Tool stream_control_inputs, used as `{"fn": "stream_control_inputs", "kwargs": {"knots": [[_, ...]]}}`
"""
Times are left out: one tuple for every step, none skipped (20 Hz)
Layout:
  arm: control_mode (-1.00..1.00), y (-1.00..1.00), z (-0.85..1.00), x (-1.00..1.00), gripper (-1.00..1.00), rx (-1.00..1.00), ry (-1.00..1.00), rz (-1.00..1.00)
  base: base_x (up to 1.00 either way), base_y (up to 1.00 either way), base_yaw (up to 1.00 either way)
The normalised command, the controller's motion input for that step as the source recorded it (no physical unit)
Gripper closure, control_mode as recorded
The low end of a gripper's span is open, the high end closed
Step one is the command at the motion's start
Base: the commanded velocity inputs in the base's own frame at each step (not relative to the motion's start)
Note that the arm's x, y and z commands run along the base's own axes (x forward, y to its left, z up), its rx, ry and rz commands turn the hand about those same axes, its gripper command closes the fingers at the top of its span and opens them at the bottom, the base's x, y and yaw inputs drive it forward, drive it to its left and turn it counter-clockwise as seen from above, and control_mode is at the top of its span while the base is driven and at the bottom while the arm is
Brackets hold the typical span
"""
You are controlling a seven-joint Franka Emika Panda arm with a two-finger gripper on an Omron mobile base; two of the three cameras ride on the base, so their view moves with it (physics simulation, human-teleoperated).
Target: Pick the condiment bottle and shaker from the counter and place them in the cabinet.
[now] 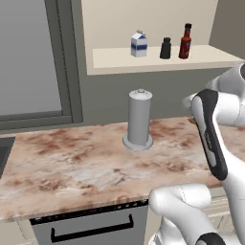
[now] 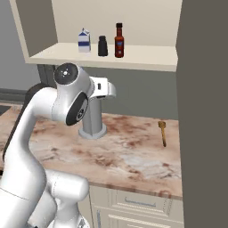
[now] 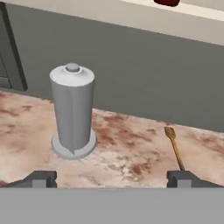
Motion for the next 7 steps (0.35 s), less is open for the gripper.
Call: {"fn": "stream_control_inputs", "kwargs": {"knots": [[-1.00,0.16,-0.84,-0.34,-1.00,0.00,0.00,0.04,0.00,0.00,0.00],[-1.00,0.16,-0.85,-0.32,-1.00,0.00,0.00,0.04,0.00,0.00,0.00],[-1.00,0.16,-0.86,-0.34,-1.00,0.00,0.00,0.04,0.00,0.00,0.00],[-1.00,0.15,-0.89,-0.31,-1.00,0.00,0.00,0.04,0.00,0.00,0.00],[-1.00,0.14,-0.89,-0.31,-1.00,0.00,0.01,0.04,0.00,0.00,0.00],[-1.00,0.12,-0.89,-0.29,-1.00,0.00,0.01,0.04,0.00,0.00,0.00],[-1.00,0.11,-0.90,-0.24,-1.00,0.00,0.02,0.04,0.00,0.00,0.00]]}}
